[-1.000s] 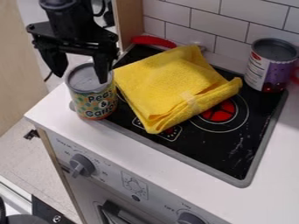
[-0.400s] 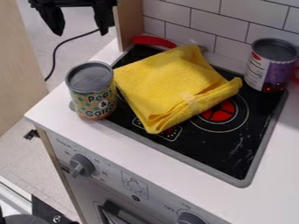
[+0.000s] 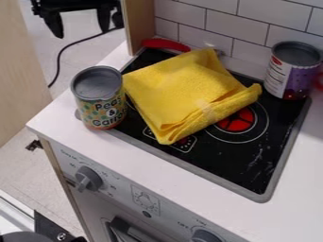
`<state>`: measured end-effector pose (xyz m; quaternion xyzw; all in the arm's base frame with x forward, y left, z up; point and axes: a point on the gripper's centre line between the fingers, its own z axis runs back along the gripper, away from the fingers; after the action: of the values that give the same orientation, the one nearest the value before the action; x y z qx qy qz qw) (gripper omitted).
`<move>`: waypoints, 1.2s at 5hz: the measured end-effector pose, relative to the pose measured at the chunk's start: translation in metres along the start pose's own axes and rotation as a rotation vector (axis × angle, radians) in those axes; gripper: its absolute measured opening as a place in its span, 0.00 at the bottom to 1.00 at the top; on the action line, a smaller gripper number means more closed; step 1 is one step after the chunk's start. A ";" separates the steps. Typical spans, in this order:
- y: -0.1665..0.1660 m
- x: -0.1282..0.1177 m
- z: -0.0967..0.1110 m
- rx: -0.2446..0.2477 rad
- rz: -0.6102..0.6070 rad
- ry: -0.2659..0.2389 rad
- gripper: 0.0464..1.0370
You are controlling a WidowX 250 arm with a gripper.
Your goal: Take and move the can on the lower middle edge of the table just beside and in between two burners
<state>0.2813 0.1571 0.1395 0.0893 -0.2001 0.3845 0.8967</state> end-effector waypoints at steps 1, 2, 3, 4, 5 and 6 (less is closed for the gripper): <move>0.005 0.014 -0.009 0.057 0.208 -0.036 0.96; 0.005 0.019 -0.017 0.102 0.230 0.019 0.96; 0.007 0.020 -0.018 0.090 0.248 0.091 0.96; 0.013 0.020 -0.023 0.092 0.238 0.154 0.96; 0.017 0.018 -0.024 0.099 0.261 0.165 0.96; 0.018 0.016 -0.024 0.097 0.271 0.184 0.96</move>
<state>0.2852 0.1878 0.1252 0.0690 -0.1087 0.5179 0.8457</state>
